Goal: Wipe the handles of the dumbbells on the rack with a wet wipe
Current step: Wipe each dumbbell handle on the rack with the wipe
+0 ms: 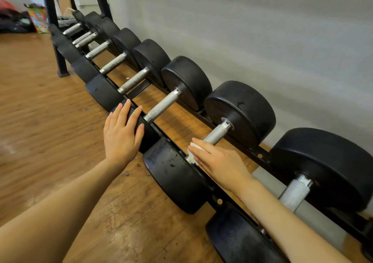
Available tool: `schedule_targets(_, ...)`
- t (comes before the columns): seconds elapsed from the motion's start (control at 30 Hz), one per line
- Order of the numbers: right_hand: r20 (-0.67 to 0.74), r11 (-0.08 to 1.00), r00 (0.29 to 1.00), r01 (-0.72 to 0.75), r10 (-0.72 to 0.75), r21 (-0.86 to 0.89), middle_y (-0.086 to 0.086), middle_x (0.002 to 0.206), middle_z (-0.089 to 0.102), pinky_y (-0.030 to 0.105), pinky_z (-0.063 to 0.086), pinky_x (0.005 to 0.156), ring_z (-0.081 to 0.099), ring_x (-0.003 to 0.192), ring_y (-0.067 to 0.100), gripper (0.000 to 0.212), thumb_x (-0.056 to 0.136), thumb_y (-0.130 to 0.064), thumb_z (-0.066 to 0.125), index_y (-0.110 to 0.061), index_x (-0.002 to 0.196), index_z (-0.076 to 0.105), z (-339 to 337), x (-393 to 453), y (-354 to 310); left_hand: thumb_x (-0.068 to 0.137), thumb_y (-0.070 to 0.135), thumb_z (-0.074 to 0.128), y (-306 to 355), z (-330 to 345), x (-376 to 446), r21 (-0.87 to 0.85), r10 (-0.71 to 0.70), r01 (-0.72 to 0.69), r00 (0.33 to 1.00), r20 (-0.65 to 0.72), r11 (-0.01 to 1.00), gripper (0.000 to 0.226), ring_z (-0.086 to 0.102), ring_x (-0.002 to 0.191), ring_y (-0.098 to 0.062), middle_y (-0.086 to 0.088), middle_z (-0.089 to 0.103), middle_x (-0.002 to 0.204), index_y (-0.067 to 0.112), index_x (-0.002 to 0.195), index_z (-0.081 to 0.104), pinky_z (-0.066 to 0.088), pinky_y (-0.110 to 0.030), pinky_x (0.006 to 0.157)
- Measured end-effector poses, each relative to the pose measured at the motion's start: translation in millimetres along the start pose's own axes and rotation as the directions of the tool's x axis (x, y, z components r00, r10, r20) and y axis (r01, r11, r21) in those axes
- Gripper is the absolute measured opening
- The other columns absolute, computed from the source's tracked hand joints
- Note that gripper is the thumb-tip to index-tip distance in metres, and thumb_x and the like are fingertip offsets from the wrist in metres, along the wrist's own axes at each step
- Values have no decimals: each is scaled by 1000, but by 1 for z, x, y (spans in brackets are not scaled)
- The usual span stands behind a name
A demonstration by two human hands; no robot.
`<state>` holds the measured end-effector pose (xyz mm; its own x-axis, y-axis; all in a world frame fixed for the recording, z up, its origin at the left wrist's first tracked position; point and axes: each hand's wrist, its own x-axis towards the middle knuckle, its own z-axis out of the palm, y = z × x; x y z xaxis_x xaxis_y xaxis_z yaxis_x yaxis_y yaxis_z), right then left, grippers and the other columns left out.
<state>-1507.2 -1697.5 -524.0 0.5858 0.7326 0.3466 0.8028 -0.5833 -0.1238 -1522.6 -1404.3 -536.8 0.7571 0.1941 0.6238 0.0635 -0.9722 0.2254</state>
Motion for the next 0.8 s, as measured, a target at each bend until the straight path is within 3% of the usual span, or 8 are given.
schedule_targets(0.13, 63, 998, 996, 61, -61, -2, 4, 150, 43, 36, 56, 65, 67, 94, 22, 53, 89, -12, 60, -21, 140, 47, 1, -3, -5, 100, 39, 34, 1, 0, -1, 4, -4, 4, 1000, 3, 1000, 52, 26, 146, -32, -12, 35, 157, 18, 146, 46, 21, -52, 118)
schedule_targets(0.27, -28, 999, 998, -53, 53, -4, 5, 143, 50, 34, 57, 60, 67, 84, 21, 50, 87, -11, 64, -18, 135, 54, 0, -2, -2, 100, 39, 33, 0, -1, 0, 1, -4, 4, 1000, 9, 1000, 52, 25, 146, -33, -12, 34, 157, 18, 147, 45, 21, -52, 118)
schedule_targets(0.43, -6, 999, 999, 47, -48, -12, 4, 146, 47, 35, 57, 62, 67, 88, 21, 54, 86, -9, 66, -19, 137, 51, 5, -7, -5, 100, 39, 34, 0, -1, -1, 3, -2, 2, 1000, 11, 1000, 52, 25, 147, -32, -12, 33, 158, 18, 147, 45, 20, -52, 119)
schedule_targets(0.57, -133, 999, 991, -21, 24, 28, 0, 137, 56, 35, 59, 60, 68, 81, 17, 37, 94, -25, 55, -17, 130, 58, 5, -5, -1, 100, 40, 34, 1, -1, -1, 5, 1, -2, 1000, 14, 1000, 52, 25, 147, -32, -11, 33, 158, 18, 146, 45, 21, -52, 119)
schedule_targets(0.7, -90, 998, 994, 57, -55, 22, -2, 140, 54, 35, 58, 59, 67, 79, 15, 42, 91, -19, 65, -19, 132, 56, 10, -8, -2, 100, 40, 34, 0, -1, -1, 7, 3, -3, 1000, 8, 1000, 52, 26, 147, -32, -12, 34, 157, 18, 146, 46, 21, -52, 118)
schedule_targets(0.8, -162, 1000, 987, -6, 3, -19, -1, 134, 58, 33, 57, 55, 66, 76, 14, 37, 92, -27, 60, -18, 128, 59, 6, -7, 3, 100, 39, 35, 0, -1, -1, 6, 5, -5, 1000, 5, 1000, 52, 26, 147, -32, -12, 34, 157, 18, 146, 45, 21, -52, 118)
